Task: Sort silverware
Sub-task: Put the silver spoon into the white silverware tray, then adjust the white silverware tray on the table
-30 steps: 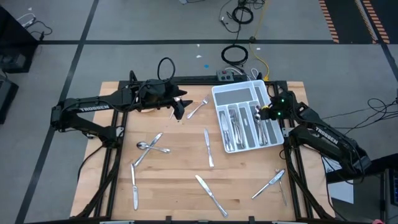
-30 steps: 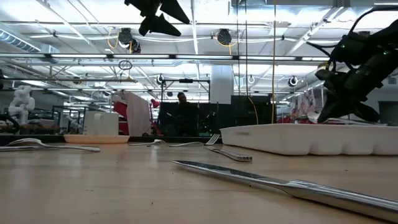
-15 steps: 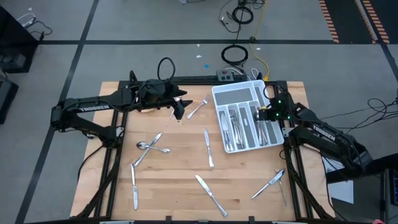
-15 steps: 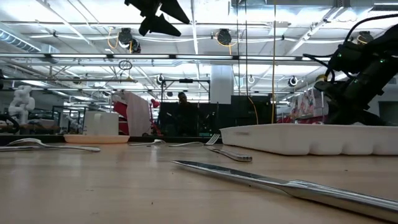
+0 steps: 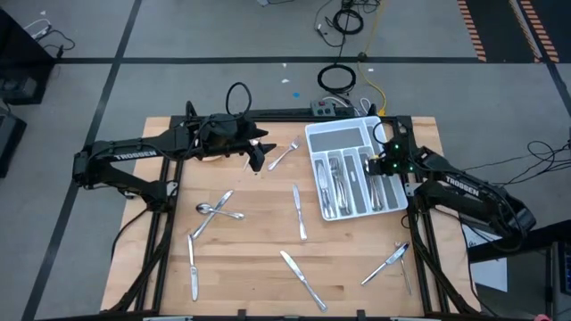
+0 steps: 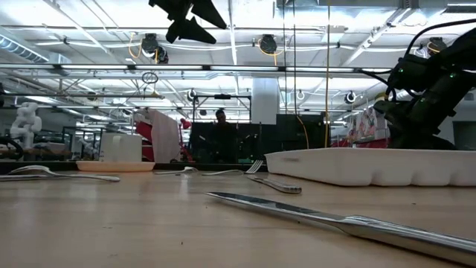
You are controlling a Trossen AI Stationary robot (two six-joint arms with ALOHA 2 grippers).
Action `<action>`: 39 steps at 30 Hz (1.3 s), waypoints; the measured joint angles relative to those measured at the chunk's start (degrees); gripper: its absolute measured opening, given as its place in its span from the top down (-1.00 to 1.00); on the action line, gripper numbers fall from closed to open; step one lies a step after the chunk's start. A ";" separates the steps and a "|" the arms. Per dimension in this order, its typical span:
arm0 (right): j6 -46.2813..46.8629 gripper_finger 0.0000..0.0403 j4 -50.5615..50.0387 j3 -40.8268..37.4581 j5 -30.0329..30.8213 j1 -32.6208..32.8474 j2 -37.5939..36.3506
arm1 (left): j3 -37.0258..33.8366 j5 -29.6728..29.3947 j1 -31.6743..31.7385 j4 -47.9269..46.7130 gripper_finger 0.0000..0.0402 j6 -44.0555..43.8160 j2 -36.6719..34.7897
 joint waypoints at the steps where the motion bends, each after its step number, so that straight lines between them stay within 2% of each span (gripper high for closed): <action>1: -0.06 0.82 0.02 -0.01 0.13 0.00 -0.04 | 0.01 0.00 0.00 -0.01 -0.29 -0.01 0.00; 12: -2.14 0.58 0.72 1.11 0.36 0.02 -0.01 | 0.00 0.00 0.00 0.02 -0.29 -0.06 0.00; 19: -6.59 0.58 -2.04 9.90 2.26 -0.04 -0.15 | 0.05 0.37 0.00 0.97 -0.29 -2.99 0.50; 23: -8.77 0.58 -3.77 15.93 3.17 -0.07 -0.17 | 0.13 0.48 -0.02 1.88 -0.29 -3.46 4.09; 28: -11.29 0.59 -4.65 22.18 4.91 -0.07 -0.17 | 0.58 1.58 1.23 7.76 -0.24 -0.84 13.26; 31: -11.48 0.65 -5.60 25.02 4.92 -0.07 -0.20 | 3.69 3.45 2.91 8.42 -0.03 2.16 20.31; 34: -11.67 0.77 -7.23 26.98 4.90 -0.07 -0.24 | 7.71 3.81 4.37 7.21 0.35 5.46 26.83; 37: -11.68 0.92 -9.46 27.72 4.71 -0.04 -0.24 | 11.97 4.14 6.00 7.05 0.83 8.80 32.11; 39: -11.70 0.98 -11.13 27.93 4.69 0.26 -0.28 | 15.31 6.49 7.29 6.73 0.94 9.37 34.81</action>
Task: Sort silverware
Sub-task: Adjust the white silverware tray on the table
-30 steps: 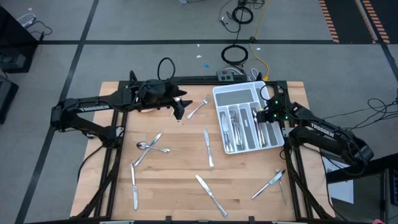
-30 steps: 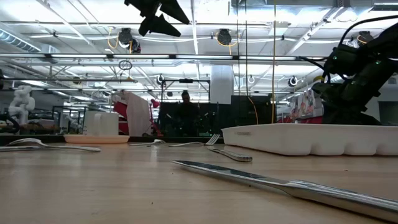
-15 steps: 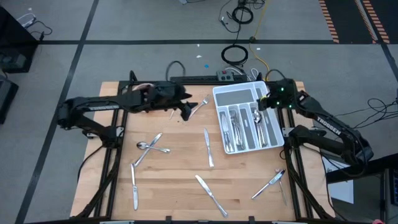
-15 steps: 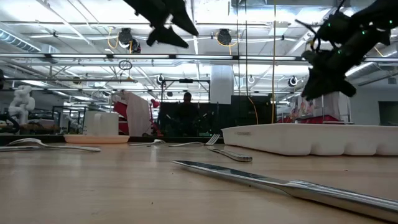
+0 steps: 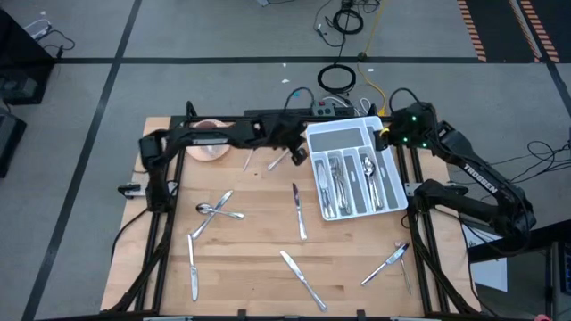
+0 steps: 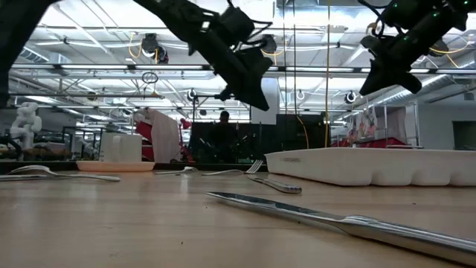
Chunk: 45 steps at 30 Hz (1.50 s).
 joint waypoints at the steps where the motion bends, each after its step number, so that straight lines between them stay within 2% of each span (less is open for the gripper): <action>1: 0.00 0.98 -0.87 0.00 -0.01 0.25 0.01 | 1.98 1.91 0.57 -1.60 0.95 -0.22 1.27; 4: -0.53 0.97 -3.38 0.00 -0.07 0.90 0.02 | 7.04 6.08 1.21 -9.21 0.98 -3.90 4.78; 7: -1.69 0.99 -5.26 0.00 -0.10 1.64 0.02 | 9.03 9.72 -0.20 -15.65 0.98 -4.84 6.65; 13: -3.42 1.00 -6.85 0.00 -0.11 2.68 0.02 | 9.30 20.24 -6.58 -16.34 0.99 -10.64 6.94; 19: -6.06 1.00 -6.94 0.00 -0.11 2.95 0.02 | 9.30 20.74 -14.83 -16.28 0.99 -9.05 6.98; 24: -7.93 1.00 -6.92 0.00 -0.08 2.95 0.02 | 9.28 19.62 -19.29 -10.94 1.00 -6.16 7.45; 37: -8.96 1.00 -7.65 0.00 -0.39 3.62 0.06 | 9.28 22.38 -23.82 2.02 1.00 -12.31 15.16; 42: -9.20 1.00 -8.88 0.00 -0.22 4.40 0.06 | 9.30 21.47 -25.24 6.76 1.00 -13.81 16.94; 45: -9.20 1.00 -9.07 0.00 -0.24 4.67 0.06 | 9.30 17.06 -25.89 7.00 1.00 -14.74 18.72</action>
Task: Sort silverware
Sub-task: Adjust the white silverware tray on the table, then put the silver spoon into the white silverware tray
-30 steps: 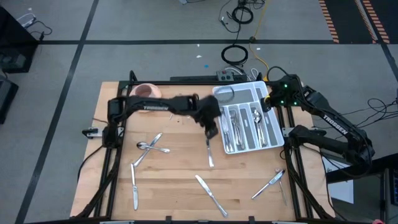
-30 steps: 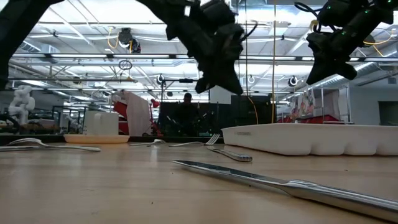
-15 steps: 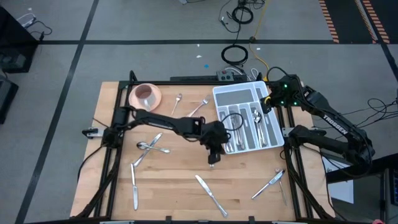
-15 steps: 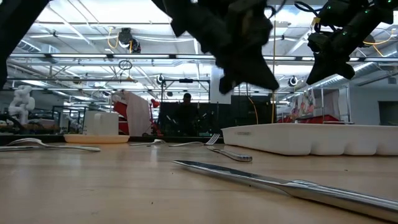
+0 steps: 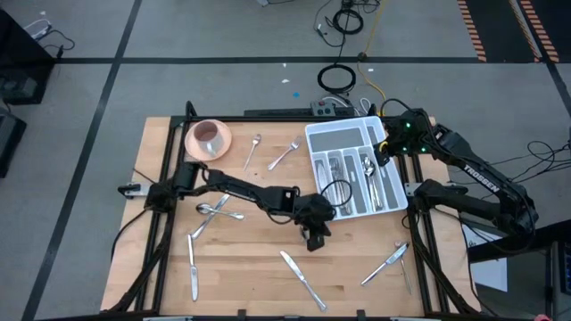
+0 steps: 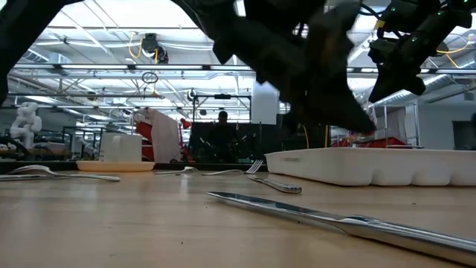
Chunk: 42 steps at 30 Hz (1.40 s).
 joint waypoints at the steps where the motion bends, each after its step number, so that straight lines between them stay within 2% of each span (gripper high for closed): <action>1: 0.00 1.00 -0.04 0.00 -0.03 0.16 0.01 | -0.05 -1.03 -0.07 0.10 1.00 -0.48 0.56; 4: 0.00 1.00 -0.01 0.00 -0.04 0.62 0.02 | -0.09 -2.48 0.06 1.76 1.00 -0.61 1.59; 7: 0.00 1.00 -0.05 0.00 -0.04 0.71 0.00 | -0.03 -9.04 0.12 1.08 1.00 -0.60 2.27; 10: 0.02 1.00 -0.27 0.00 -0.07 0.94 0.02 | -0.07 -12.85 0.33 0.69 1.00 -0.63 2.66; 16: 0.00 1.00 -0.17 0.00 -0.17 1.09 0.00 | -0.04 -14.05 2.14 0.14 1.00 -0.53 2.51; 19: 0.09 1.00 -0.26 0.00 -0.16 1.34 0.00 | -0.04 -18.12 3.81 0.03 1.00 -0.52 2.49; 30: 0.48 1.00 -0.33 -0.02 -0.26 1.35 -0.51 | 0.00 -14.89 5.17 0.17 1.00 -2.13 2.44; 35: -1.28 1.00 0.72 -0.04 -0.37 2.16 -2.29 | 1.66 -17.41 3.80 -2.49 1.00 -0.17 -0.79; 39: -2.85 1.00 1.19 -0.04 -0.39 4.85 -3.89 | 4.28 -17.49 3.79 -5.33 1.00 5.65 -7.82; 42: -2.92 1.00 1.50 -0.04 -1.27 7.49 -4.62 | 5.47 -20.06 4.19 -12.05 1.00 10.57 -13.70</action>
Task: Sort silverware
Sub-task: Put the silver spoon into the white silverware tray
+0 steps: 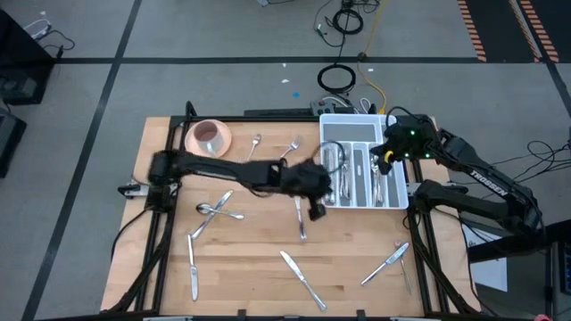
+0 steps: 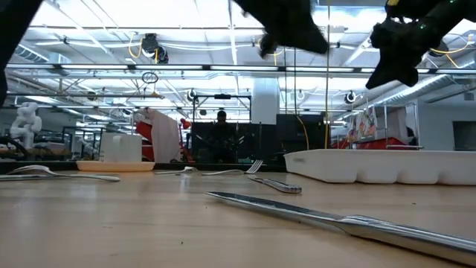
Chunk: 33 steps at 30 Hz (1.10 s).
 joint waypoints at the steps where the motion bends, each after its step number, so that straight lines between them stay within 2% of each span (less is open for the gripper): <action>1: 0.07 1.00 0.21 0.00 -1.18 1.10 -0.07 | 0.22 -1.68 0.25 -3.34 1.00 1.72 -2.22; 5: 2.96 1.00 1.31 0.00 -3.27 7.18 0.36 | 0.58 -8.93 1.36 -17.91 1.00 7.12 -12.95; 9: 6.73 1.00 6.46 0.00 2.35 15.00 3.03 | 0.30 -12.16 2.73 -31.31 1.00 5.51 -21.40; 13: 7.89 1.00 18.79 0.00 6.87 21.61 8.88 | -2.55 -12.58 4.93 -36.80 1.00 -0.62 -30.13; 16: 7.97 1.00 29.13 0.00 7.10 25.13 15.43 | -6.87 -12.64 5.62 -38.26 1.00 -4.43 -36.28; 18: 8.85 1.00 32.39 0.99 6.89 27.21 20.23 | -10.54 -12.47 5.60 -38.08 1.00 -6.51 -40.58; 22: 4.98 1.00 27.59 8.10 7.37 32.54 31.09 | -18.05 -12.50 4.66 -37.74 1.00 -10.67 -49.55; 27: -2.52 1.00 17.08 23.19 9.85 38.30 44.80 | -26.56 -12.06 2.95 -37.44 1.00 -18.29 -57.07; 33: -8.82 1.00 9.26 39.31 10.38 38.73 55.00 | -35.53 -10.62 1.52 -38.95 0.88 -23.06 -59.20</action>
